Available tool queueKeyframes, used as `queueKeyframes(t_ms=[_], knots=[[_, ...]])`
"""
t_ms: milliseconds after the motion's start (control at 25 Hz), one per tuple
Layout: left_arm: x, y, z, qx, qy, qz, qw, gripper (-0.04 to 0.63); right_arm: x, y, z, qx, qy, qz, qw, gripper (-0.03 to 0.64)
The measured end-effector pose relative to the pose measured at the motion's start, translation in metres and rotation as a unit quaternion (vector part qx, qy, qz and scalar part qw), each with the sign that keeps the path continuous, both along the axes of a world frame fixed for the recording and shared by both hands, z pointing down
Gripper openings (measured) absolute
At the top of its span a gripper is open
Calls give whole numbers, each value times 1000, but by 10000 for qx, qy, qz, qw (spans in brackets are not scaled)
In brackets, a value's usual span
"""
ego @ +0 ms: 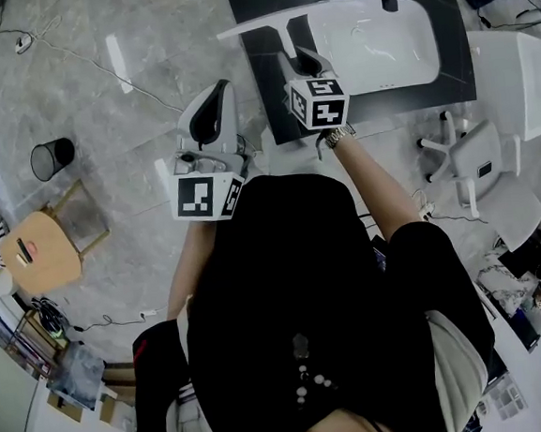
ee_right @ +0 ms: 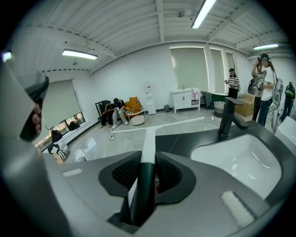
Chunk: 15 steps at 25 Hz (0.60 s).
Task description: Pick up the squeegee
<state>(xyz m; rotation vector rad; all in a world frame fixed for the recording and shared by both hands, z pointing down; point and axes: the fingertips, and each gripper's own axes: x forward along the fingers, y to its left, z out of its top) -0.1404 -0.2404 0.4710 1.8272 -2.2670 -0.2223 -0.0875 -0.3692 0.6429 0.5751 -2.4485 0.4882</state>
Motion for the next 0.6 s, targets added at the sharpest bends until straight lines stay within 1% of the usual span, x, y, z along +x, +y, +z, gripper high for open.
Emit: queueKeyframes(t_ms=[200, 400, 600], knots=[[-4, 17, -7, 93, -39, 185, 9998, 0, -1, 17, -34, 164, -254, 216, 9993, 98], [-11, 35, -15, 199, -40, 282, 9994, 0, 2, 37, -72, 500, -477, 284, 9972, 98], [-13, 50, -20, 284, -79, 394, 9988, 0, 6, 57, -107, 698, -745, 425, 9939, 98]])
